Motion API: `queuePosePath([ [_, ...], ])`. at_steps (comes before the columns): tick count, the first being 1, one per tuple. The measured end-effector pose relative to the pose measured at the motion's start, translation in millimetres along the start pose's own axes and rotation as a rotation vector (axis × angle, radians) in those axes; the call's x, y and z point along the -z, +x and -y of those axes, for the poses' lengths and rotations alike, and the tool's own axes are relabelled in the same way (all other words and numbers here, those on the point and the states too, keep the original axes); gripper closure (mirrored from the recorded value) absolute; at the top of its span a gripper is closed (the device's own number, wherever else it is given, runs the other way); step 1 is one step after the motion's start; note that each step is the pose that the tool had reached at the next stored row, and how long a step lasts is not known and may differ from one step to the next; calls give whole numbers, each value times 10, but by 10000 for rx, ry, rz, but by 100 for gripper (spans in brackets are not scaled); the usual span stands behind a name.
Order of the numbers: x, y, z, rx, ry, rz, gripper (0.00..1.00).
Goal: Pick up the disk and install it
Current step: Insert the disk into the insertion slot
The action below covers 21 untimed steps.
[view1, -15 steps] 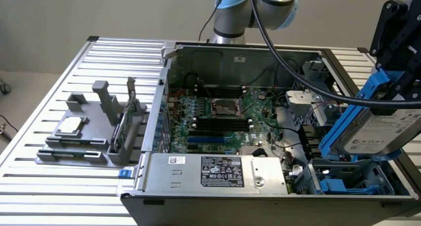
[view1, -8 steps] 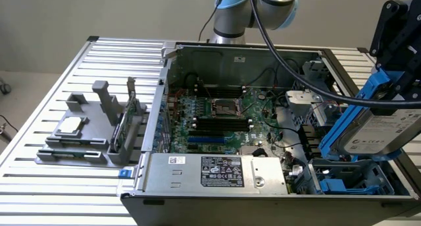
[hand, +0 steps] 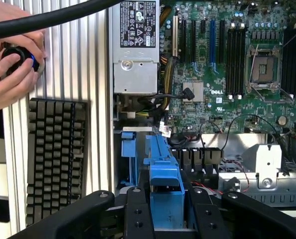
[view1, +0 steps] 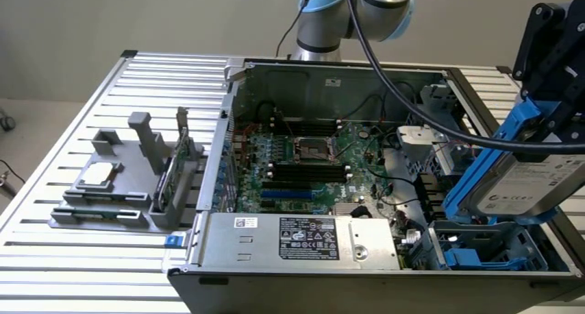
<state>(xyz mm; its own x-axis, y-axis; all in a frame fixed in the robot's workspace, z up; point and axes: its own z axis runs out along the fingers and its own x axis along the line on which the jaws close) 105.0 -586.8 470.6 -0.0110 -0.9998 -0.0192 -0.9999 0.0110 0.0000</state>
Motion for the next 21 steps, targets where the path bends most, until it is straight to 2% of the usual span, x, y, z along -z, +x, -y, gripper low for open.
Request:
queuePosePath([
  [5, -57, 42, 1, 0, -19, 0, 67],
  [10, -61, 46, 1, 0, -20, -2, 67],
  [15, -94, 70, 1, 0, -20, 65, 67],
  [21, -147, 96, 10, 1, -35, 119, 67],
])
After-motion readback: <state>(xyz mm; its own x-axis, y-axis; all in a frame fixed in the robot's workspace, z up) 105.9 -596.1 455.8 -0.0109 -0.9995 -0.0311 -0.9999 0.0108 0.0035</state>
